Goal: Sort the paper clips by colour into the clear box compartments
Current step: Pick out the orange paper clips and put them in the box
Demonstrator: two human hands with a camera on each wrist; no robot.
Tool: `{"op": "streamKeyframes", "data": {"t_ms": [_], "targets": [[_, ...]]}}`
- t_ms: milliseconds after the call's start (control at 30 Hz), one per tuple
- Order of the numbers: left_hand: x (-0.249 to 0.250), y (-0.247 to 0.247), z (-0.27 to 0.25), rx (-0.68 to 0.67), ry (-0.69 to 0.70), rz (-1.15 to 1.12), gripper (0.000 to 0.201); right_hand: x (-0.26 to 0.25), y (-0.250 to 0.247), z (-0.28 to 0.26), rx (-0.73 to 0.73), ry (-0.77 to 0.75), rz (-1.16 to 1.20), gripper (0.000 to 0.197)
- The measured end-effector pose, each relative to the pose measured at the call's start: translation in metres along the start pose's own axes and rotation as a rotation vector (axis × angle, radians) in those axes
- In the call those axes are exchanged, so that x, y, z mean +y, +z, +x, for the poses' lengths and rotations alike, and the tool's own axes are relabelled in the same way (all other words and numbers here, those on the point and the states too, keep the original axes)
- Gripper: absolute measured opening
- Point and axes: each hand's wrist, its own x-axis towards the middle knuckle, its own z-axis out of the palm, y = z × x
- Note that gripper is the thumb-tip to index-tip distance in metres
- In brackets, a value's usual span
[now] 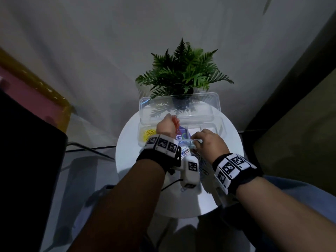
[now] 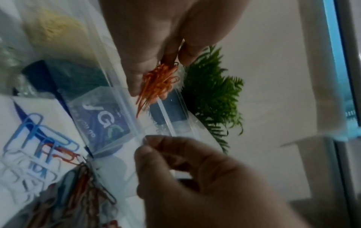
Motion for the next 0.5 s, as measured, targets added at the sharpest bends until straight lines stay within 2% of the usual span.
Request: {"op": "streamKeyframes", "data": {"t_ms": [67,167,233,333,433,500], "targets": [[-0.005,0.005,0.003,-0.038,0.058,0.246,0.037,0.002,0.001,0.001,0.021,-0.008,0.028,0.020],[-0.013,0.009,0.000,-0.041,0.105,0.417,0.041,0.006,0.003,0.002,0.059,-0.024,0.053,0.018],[-0.015,0.009,-0.005,0.031,0.170,0.478,0.039,0.007,0.003,0.002,0.079,-0.033,0.071,0.017],[-0.014,0.006,-0.011,0.012,0.285,0.532,0.036,0.006,0.002,0.000,0.086,-0.035,0.093,0.018],[-0.009,-0.006,-0.023,0.007,0.404,0.360,0.028,0.007,-0.007,-0.005,0.119,-0.016,0.122,0.016],[-0.005,-0.023,-0.034,-0.014,0.378,0.201,0.019,0.008,-0.014,-0.010,0.158,-0.007,0.126,0.011]]}}
